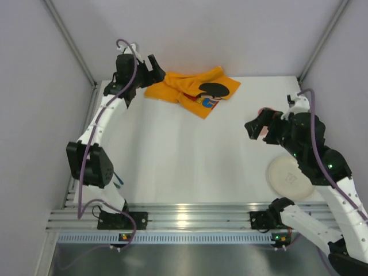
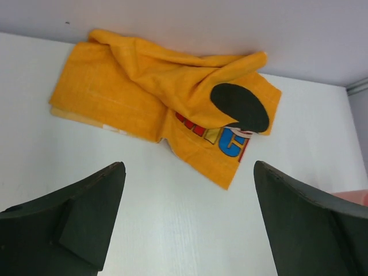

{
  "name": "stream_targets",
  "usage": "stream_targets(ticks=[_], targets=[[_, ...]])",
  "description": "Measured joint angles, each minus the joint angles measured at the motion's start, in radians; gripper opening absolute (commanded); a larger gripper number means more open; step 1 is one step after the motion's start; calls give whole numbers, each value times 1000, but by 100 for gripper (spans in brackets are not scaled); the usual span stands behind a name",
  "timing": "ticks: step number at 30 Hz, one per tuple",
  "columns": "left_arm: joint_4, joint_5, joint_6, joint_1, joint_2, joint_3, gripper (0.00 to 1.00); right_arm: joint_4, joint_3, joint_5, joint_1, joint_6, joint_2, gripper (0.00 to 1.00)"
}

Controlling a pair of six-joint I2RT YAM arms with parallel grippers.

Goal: Set the dinner table for one person

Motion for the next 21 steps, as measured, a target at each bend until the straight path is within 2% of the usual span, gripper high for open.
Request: stream_targets(ticks=[2,4,6,8,10,16,21], targets=[[45,-76,-18,-58,-109,-78,98,-3,-10,3,0,0,-44,100],[100,-55,-50,-67,-155,-101,99,-14,-13,2,0,0,-75,100],[125,-44,-88,-50,-138,-82,98,-27,-13,2,0,1,-87,100],[125,-74,-138,-43,-73,-58,99,-56,-13,3,0,9,-85,100],[121,-89,-191,-47,1,-73,92,-88,-14,6,0,20,-84,100],[59,-135,-303,-129,235,-111,96,-190,-14,6,0,58,-100,100],[32,-134,-362,-204,382,-14,96,-283,-14,34,0,114,-169,100]])
